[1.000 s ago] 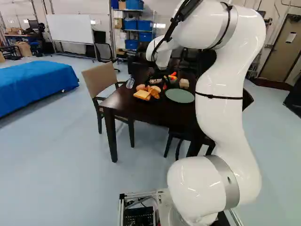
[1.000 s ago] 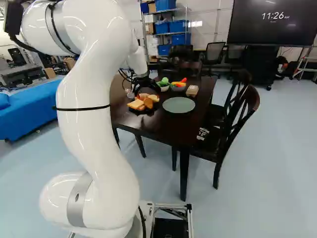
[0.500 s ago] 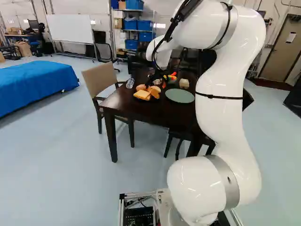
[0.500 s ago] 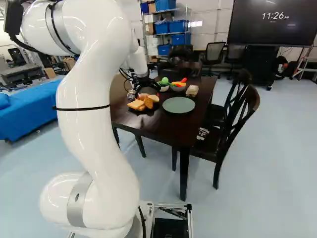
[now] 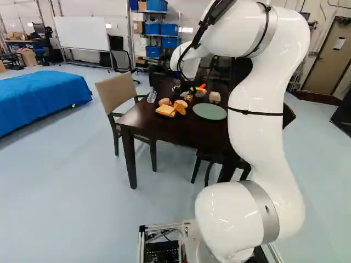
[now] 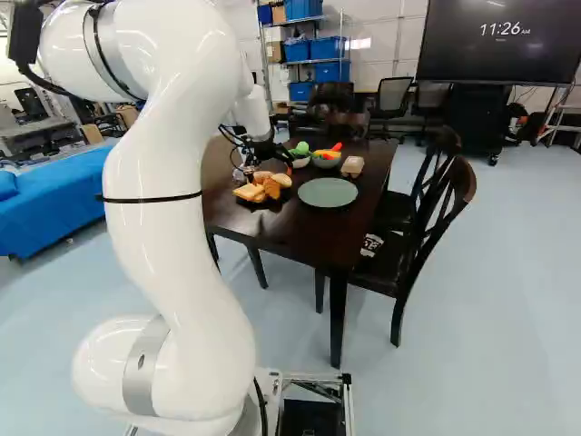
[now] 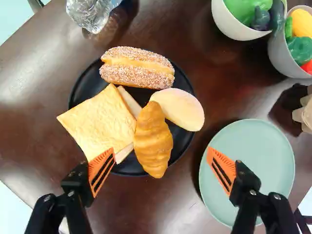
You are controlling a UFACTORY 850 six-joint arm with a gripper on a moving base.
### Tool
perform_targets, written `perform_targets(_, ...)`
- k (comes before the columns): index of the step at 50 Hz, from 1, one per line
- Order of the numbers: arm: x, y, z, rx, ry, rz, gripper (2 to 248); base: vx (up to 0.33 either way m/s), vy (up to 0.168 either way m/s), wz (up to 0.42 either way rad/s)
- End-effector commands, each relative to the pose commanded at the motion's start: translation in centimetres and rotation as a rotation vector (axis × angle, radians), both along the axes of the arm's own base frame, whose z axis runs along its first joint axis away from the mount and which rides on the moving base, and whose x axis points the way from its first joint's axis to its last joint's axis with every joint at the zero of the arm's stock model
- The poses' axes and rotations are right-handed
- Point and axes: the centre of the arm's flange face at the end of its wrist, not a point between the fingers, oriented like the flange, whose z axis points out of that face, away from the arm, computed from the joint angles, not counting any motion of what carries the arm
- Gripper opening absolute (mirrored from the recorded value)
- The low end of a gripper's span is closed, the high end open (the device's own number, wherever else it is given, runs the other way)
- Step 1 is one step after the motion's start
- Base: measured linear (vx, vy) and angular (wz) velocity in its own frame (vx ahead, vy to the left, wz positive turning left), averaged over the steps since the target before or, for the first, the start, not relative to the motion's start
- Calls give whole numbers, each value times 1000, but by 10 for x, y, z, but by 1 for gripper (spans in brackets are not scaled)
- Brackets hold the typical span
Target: Move the croissant to the empty plate
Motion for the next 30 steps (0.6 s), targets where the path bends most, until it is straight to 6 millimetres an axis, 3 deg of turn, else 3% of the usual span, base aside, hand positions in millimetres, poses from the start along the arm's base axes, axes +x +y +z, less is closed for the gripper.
perform_targets(30,4,5,0,0,-4,7,247,0,0,0)
